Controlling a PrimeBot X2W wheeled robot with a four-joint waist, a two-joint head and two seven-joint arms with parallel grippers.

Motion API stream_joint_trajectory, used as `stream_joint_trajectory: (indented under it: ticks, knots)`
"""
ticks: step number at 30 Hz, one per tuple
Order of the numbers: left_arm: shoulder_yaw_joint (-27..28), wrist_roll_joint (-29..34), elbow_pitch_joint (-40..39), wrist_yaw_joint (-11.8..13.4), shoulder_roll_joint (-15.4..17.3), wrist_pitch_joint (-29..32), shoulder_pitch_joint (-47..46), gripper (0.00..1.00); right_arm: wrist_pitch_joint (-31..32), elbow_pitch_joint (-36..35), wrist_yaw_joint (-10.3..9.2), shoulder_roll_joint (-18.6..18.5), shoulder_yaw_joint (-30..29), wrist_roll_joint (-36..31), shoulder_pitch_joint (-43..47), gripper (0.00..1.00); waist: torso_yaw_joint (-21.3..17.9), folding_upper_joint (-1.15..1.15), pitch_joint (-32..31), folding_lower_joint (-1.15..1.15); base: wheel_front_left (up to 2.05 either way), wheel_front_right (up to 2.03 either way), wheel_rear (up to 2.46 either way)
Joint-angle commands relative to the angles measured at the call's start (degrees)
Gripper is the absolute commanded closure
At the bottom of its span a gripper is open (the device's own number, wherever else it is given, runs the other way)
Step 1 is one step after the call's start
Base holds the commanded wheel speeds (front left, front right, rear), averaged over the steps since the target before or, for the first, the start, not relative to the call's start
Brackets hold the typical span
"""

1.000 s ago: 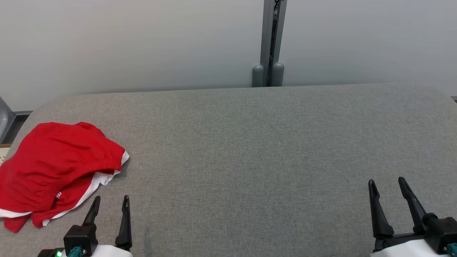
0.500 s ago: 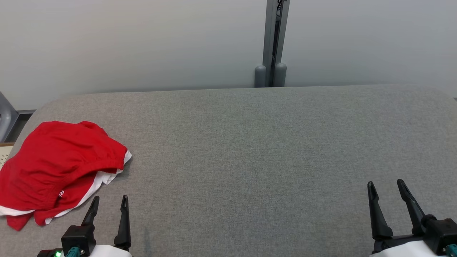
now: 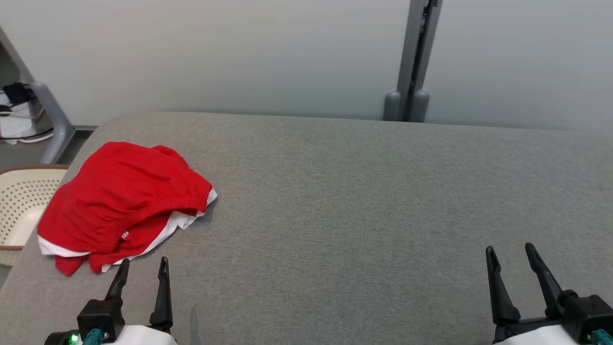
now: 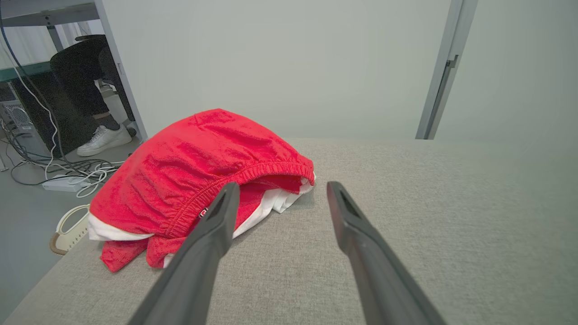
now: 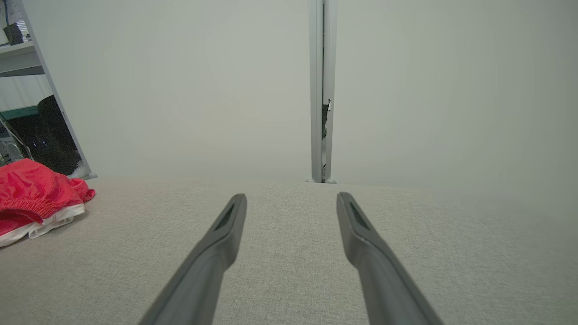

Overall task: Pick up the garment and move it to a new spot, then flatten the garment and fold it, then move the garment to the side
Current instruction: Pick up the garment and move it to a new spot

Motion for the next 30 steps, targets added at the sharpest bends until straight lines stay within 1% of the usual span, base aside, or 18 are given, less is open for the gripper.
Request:
stream_joint_trajectory:
  ticks: [1,5,9,14,20,23,26,30]
  knots:
    - [0.4,0.3,-0.2,-0.1,0.3,-0.3,-0.7,0.00,-0.3,0.0,0.12,-0.1,0.2,0.3,0.1,0.00,2.9,0.00,0.0,0.00,0.00,0.00,0.00]
    - [1.1,0.2,-0.2,-0.1,0.2,-0.3,-0.4,0.00,-0.3,0.0,0.12,-0.2,1.2,0.4,-0.2,0.00,7.3,0.00,0.1,0.00,0.00,0.00,0.00]
    - [2.4,-0.2,-0.9,0.1,0.2,-0.3,0.6,0.00,-0.3,0.1,0.12,-0.2,2.6,0.6,-0.9,0.00,10.7,0.00,0.1,0.00,0.00,0.00,0.00]
    - [4.3,-0.5,-1.8,-0.2,0.1,-0.3,1.6,0.00,-0.3,0.3,0.12,-0.2,4.4,0.9,-1.5,0.00,12.9,0.00,0.5,0.00,0.00,0.00,0.00]
    - [4.6,-0.7,-2.3,-0.7,0.0,-0.3,0.5,0.00,-0.3,0.3,0.11,-0.6,5.6,1.1,-2.1,0.00,12.4,0.00,1.7,0.00,0.00,0.00,0.00]
    - [3.7,-1.9,0.1,-1.3,0.0,-0.2,-1.1,0.00,-0.3,0.1,0.11,-1.3,6.0,1.3,-2.8,0.00,11.3,0.00,3.2,0.00,0.00,0.00,0.00]
    - [2.9,-3.4,3.9,-2.4,0.5,0.2,-5.0,0.00,-0.3,-0.4,0.11,-2.1,6.5,1.5,-4.0,0.00,9.8,0.00,5.5,0.00,0.00,0.00,0.00]
    - [2.6,-6.0,8.2,-3.3,2.2,4.4,-12.5,0.00,-0.3,-1.4,0.11,-3.2,7.6,1.6,-6.7,0.00,7.1,0.00,9.7,0.00,0.00,0.00,0.00]
